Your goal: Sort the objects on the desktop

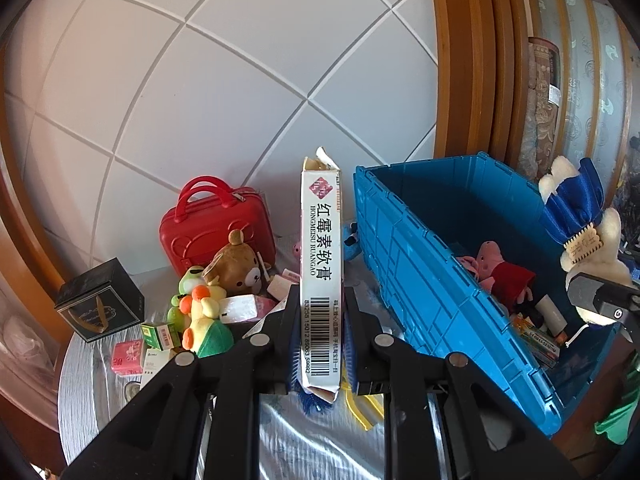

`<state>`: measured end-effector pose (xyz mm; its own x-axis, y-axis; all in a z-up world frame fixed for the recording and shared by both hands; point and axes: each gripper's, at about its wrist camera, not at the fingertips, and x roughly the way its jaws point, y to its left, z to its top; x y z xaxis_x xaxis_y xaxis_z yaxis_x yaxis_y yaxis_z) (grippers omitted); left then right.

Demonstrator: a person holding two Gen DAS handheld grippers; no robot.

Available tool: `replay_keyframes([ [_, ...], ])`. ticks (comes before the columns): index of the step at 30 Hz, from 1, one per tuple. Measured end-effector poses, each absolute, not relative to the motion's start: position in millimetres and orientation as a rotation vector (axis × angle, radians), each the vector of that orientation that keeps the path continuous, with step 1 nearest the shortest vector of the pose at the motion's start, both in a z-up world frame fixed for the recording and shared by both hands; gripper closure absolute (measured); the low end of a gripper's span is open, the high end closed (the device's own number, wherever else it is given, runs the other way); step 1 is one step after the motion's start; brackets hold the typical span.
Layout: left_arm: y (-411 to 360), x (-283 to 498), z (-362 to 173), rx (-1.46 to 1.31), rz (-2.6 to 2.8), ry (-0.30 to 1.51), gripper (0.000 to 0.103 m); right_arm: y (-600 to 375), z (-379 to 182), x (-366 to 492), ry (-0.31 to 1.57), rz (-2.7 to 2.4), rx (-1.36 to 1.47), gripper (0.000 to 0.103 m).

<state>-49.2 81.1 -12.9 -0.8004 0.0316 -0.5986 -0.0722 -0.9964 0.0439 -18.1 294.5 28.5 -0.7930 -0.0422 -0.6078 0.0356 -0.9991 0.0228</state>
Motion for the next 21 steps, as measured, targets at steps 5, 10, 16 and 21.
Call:
replay_keyframes([
  [5, 106.6, -57.2, -8.6, -0.952, 2.898, 0.131, 0.085, 316.0, 33.0, -11.9, -0.046, -2.969, 0.995, 0.059],
  [10, 133.7, -66.5, -6.5, -0.941, 2.863, 0.16, 0.085, 340.1, 33.3, -5.7, -0.08, -3.006, 1.0, 0.059],
  [16, 165.5, -77.7, -5.7, -0.927, 2.81, 0.191, 0.085, 372.0, 27.2, -0.4, -0.134, -3.055, 1.041, 0.059],
  [21, 186.6, -85.6, -5.4, -0.916, 2.773, 0.213, 0.085, 389.2, 27.2, 8.3, -0.16, -3.092, 1.05, 0.059],
])
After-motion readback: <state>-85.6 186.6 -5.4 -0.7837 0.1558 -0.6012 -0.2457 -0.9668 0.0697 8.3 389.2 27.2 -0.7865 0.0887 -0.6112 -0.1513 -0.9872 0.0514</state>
